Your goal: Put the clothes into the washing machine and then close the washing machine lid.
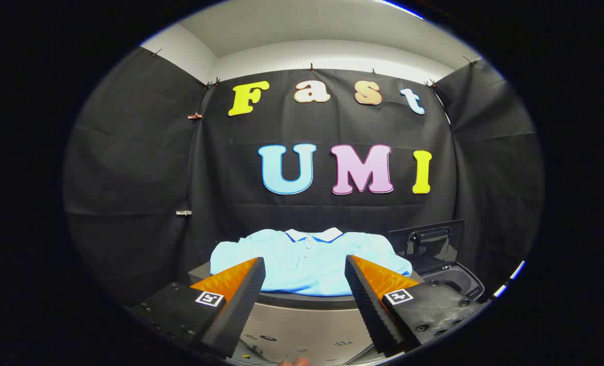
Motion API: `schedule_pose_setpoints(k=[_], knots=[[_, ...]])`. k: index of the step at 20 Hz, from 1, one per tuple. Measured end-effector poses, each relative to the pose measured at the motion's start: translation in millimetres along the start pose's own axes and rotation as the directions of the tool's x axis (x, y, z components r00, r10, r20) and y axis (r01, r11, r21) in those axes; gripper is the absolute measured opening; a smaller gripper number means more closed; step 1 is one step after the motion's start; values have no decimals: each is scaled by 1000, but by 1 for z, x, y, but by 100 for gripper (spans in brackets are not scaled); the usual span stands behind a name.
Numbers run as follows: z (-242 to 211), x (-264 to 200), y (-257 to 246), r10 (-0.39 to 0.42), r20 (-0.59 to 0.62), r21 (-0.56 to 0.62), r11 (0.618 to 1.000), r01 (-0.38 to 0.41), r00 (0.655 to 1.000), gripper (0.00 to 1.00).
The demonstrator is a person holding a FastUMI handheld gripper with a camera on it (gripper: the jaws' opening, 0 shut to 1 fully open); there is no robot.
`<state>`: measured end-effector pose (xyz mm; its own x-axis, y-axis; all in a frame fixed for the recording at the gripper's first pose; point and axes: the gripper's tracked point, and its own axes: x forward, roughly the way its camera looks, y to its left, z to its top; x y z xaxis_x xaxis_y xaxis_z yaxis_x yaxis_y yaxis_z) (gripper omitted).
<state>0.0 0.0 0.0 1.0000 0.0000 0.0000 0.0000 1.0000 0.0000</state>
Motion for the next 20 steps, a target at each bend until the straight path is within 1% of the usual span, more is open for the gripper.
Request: schedule_pose_setpoints(k=[20], knots=[[-4, 2, -1, -15, -5, -1, 1000, 15, 1000, 98]])
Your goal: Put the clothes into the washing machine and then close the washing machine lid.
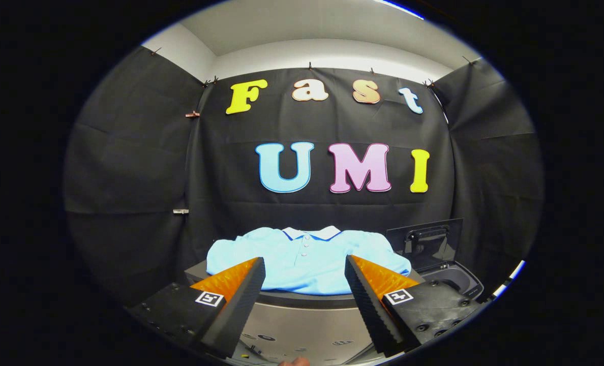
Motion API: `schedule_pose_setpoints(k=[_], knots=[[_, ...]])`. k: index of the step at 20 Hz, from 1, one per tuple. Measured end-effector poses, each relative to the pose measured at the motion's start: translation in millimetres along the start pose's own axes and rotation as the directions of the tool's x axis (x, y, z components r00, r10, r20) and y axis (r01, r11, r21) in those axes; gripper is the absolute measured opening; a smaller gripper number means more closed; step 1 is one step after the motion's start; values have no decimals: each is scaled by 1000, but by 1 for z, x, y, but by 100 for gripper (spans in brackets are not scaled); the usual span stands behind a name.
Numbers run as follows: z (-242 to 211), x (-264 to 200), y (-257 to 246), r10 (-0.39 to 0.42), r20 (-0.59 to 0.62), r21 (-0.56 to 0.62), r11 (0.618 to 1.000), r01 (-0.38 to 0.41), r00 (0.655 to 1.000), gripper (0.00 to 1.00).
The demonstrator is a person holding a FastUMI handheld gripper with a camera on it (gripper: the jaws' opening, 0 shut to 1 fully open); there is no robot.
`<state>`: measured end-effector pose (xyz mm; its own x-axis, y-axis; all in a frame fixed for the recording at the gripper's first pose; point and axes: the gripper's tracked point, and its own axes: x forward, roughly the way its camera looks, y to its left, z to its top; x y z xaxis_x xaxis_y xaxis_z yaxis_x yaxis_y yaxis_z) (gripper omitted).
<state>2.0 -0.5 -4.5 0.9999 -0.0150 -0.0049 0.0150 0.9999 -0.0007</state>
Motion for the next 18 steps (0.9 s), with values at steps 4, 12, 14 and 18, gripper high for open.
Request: schedule_pose_setpoints(k=[4, 12, 14, 18], knots=[[-2, 2, 0, -4, -2, -2, 1000, 4, 1000, 99], [0, 25, -2, -8, -31, 1, 1000, 8, 999, 98], [5, 41, -3, -8, -47, 10, 1000, 8, 999, 98], [12, 83, -7, -17, -109, 40, 999, 21, 994, 99]])
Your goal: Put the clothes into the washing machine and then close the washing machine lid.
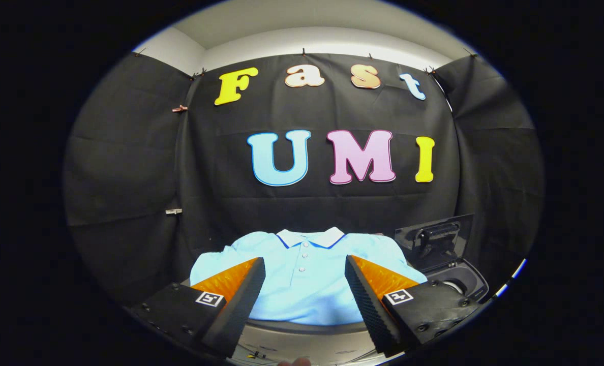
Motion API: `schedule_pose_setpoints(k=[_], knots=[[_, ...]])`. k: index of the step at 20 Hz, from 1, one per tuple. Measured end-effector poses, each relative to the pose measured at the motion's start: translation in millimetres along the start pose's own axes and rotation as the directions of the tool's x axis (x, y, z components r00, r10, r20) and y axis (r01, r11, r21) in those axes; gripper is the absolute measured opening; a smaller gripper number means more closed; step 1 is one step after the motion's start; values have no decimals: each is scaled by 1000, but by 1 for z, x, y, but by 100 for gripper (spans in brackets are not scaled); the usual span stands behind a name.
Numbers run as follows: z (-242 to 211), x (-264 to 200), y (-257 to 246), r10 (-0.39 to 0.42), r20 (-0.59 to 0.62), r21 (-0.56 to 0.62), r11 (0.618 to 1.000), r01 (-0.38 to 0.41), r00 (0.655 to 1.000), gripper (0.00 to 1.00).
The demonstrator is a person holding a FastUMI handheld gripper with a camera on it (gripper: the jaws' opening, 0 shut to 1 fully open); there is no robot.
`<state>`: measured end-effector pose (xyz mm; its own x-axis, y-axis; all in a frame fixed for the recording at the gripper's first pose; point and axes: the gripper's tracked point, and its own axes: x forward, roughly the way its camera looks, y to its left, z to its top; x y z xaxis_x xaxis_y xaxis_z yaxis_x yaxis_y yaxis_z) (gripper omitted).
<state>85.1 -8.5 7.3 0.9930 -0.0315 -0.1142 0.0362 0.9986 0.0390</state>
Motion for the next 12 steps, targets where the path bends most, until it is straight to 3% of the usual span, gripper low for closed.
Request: schedule_pose_setpoints(k=[5, 12], knots=[[-5, 55, 0, -19, -151, 5, 1000, 20, 988, 99], [-25, 118, -8, -62, -377, -44, 998, 49, 924, 99]])
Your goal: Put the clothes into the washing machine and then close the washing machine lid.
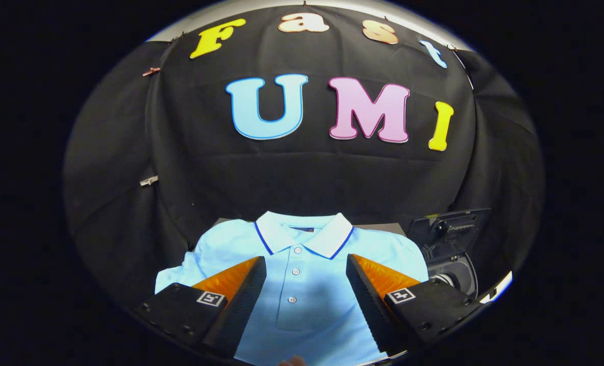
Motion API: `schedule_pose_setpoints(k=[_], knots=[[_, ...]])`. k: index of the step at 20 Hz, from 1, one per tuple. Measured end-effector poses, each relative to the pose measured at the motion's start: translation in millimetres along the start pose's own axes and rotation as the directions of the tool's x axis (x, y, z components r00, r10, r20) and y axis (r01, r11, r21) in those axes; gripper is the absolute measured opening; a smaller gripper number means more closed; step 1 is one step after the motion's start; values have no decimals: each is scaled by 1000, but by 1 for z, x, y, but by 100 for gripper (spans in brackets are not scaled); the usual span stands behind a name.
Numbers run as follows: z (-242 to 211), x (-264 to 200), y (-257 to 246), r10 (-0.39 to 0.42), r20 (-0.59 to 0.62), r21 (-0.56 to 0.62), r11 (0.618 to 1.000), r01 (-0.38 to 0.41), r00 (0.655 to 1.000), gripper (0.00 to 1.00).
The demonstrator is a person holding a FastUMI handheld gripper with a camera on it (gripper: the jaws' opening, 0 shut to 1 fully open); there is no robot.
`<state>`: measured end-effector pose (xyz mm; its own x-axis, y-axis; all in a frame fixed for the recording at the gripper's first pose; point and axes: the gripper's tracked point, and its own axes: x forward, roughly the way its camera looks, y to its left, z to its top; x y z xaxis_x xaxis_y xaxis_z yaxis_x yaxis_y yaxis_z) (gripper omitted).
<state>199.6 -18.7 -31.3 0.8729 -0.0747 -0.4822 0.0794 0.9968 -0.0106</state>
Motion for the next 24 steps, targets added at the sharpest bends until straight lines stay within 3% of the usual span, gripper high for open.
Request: schedule_pose_setpoints(k=[3, 11, 17, 19, 20, 21, 24], knots=[[-11, 24, 4, 8, -125, 20, 1000, -6, 992, 99], [-46, 49, -3, -12, -317, 21, 1000, 20, 948, 100], [-46, 51, -9, -27, -395, 5, 999, 31, 918, 99], [-47, 51, -13, -30, -429, 12, 999, 39, 903, 89], [-47, 52, -15, -29, -435, 16, 999, 40, 900, 74], [-44, 54, -18, -27, -431, 22, 999, 40, 902, 65], [-42, 54, -19, 33, -402, 74, 997, -4, 915, 13]])
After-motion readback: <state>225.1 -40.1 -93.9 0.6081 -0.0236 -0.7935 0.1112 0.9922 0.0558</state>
